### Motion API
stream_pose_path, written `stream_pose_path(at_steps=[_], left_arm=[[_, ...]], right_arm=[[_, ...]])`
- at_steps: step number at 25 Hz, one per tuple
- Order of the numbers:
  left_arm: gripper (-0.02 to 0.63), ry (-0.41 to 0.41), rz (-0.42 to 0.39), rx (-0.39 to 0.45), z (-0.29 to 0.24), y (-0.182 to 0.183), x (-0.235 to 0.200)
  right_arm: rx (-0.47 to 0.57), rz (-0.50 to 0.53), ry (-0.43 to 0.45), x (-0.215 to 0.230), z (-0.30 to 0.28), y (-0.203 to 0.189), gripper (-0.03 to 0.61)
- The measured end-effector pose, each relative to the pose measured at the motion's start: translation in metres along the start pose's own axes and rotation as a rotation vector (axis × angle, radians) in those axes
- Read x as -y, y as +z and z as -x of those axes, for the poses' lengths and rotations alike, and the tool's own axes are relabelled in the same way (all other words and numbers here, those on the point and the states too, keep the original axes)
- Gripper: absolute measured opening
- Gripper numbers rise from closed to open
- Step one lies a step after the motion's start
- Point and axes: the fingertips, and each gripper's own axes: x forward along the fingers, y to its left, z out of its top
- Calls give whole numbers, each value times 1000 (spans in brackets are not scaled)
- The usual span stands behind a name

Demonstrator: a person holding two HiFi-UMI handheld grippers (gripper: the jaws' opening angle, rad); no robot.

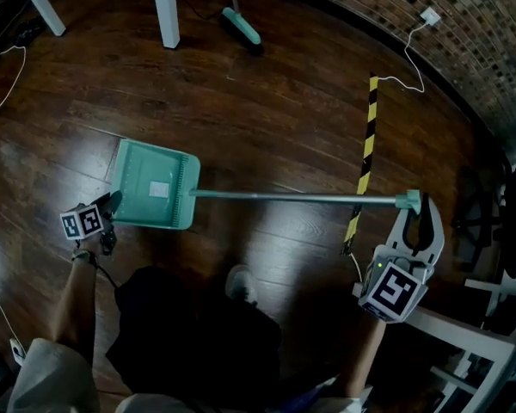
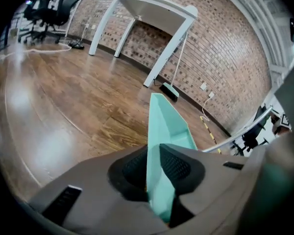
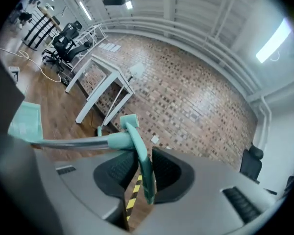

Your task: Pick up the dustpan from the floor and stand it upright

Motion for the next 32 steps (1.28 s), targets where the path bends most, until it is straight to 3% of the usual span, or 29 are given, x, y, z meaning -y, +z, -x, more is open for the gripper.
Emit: stream_pose_path(at_steps=[6, 9, 12, 14, 16, 22, 24, 28, 30, 32], left_arm=[[78, -144, 75, -4, -25, -4, -9], [78, -167, 148, -26, -33, -13, -17], [88, -176, 180, -81, -44, -35, -19], [108, -131, 115, -93, -49, -44, -18], [134, -29, -15, -89, -52, -45, -20], [187, 254, -543, -155, -53, -40, -26], [188, 278, -578, -145, -55, -39, -35], [185, 286, -538, -56, -44, -30, -41], [25, 280, -558, -21, -36, -26, -35], [-6, 259, -572, 5, -29, -22, -27]], right_arm=[[18, 40, 11, -4, 36, 49, 138], [12, 79, -6, 5, 57, 52, 192], [13, 48, 12, -2, 78, 41, 192], [-19, 25, 55, -18, 84, 24, 192], [-58, -1, 82, -31, 88, 10, 192], [-89, -52, 133, -60, 88, 1, 192], [-90, -58, 145, -67, 88, 2, 192], [-39, -104, 144, -73, 84, 7, 192], [-17, -131, 143, -75, 79, 7, 192], [-15, -164, 154, -81, 74, 3, 192]])
